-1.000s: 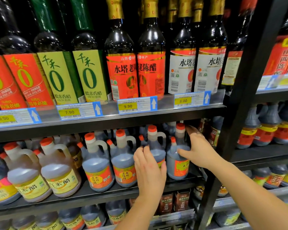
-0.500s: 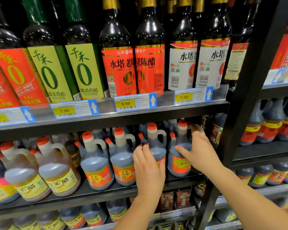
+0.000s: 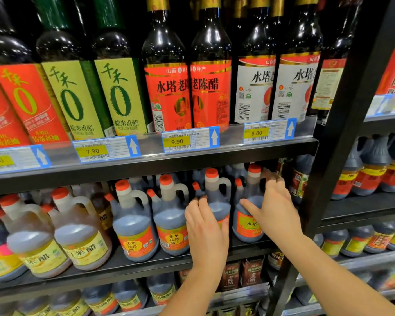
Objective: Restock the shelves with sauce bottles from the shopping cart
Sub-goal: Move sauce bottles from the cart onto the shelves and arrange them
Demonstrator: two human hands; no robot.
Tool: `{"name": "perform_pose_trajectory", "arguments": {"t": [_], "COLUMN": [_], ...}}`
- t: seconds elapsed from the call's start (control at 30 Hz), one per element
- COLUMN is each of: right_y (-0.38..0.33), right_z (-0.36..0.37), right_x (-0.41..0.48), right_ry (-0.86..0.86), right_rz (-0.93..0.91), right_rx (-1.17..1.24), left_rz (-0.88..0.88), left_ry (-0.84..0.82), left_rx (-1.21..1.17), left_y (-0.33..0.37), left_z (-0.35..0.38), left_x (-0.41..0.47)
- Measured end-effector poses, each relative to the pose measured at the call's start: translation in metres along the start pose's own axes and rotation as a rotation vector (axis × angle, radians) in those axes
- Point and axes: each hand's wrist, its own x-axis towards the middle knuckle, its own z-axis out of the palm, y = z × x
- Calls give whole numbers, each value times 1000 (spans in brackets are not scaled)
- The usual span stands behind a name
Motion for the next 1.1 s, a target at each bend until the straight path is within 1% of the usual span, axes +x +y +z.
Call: {"name": "perform_pose_trajectory", "arguments": {"t": [0.27, 0.43, 0.63, 0.8, 0.97, 1.1], "right_y": [-6, -12, -25, -26, 15, 71], "right_z": [-2, -8, -24, -50, -81, -106], "right_x": [-5, -10, -22, -42, -71, -105], "right_ry": [8, 22, 159, 288, 426, 488], "right_rz": [21, 18, -63, -158, -152, -27], "right_rx": [-15, -126, -138, -8, 2, -55], "left_rz": [37, 52, 84, 161, 264, 358], "left_ry": [-11, -50, -23, -63, -163, -323], "left_rx": [-20, -98, -181, -227, -336, -422], "left_y": [-5, -8, -9, 1, 37, 75], "left_z": [-3, -9, -19, -23, -8, 16], "left_x": [-2, -8, -21, -28, -51, -81]}}
